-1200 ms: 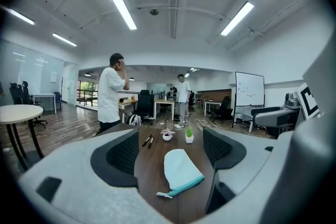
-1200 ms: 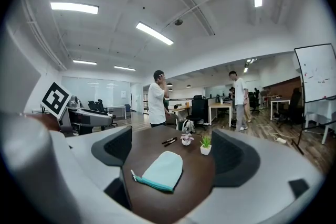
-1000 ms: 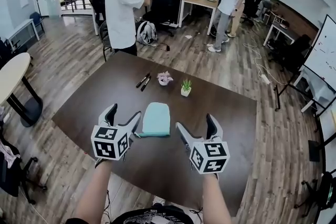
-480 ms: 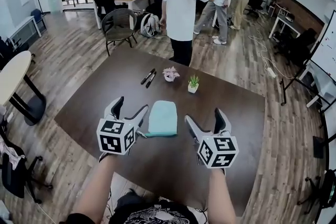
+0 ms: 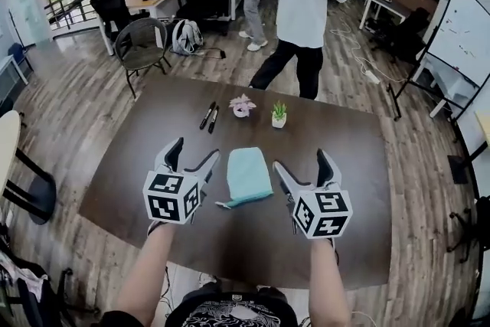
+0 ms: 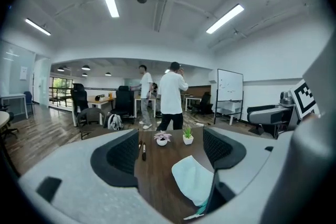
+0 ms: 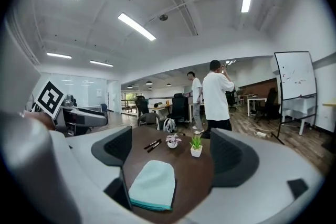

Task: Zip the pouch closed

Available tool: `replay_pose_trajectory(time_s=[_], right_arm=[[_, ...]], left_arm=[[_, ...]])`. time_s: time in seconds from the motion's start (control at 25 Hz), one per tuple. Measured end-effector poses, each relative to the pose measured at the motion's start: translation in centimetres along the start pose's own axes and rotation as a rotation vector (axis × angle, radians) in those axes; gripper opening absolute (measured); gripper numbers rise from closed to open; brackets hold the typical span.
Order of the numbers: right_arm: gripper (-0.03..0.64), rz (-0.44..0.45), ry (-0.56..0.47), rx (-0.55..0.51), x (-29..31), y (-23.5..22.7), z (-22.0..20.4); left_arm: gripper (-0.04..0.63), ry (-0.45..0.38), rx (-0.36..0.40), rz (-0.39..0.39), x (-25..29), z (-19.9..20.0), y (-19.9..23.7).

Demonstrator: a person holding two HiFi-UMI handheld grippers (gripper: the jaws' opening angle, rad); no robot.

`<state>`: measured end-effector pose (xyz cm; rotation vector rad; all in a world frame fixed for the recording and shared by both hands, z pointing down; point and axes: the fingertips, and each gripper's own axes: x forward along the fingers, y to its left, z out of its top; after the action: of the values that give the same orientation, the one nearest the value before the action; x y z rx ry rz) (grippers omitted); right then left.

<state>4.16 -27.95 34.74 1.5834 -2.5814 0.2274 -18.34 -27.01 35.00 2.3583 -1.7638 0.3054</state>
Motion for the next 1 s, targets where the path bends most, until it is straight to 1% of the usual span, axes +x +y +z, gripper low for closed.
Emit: replay_pose_trajectory(time_s=[0.24, 0.48, 0.68, 1.0], right_arm=[[0.463, -0.101, 0.0, 0.018, -0.5, 2.4, -0.3], [0.463, -0.169, 0.013, 0.021, -1.7, 3.9, -0.5], [0.462, -0.176, 0.024, 0.029, -2.5, 4.2, -0.6], [0.459, -0.148, 0.031, 0.019, -3.0, 3.9, -0.9]], left_arm=[[0.351, 0.009, 0.017, -0.131, 0.6, -0.6, 1.5], [0.351, 0.017, 0.029, -0.222, 0.2, -0.8, 1.5], [0.351, 0.026, 0.028, -0.252, 0.2, -1.1, 0.7], [0.351, 0.022, 0.026, -0.256, 0.0, -1.3, -1.3]])
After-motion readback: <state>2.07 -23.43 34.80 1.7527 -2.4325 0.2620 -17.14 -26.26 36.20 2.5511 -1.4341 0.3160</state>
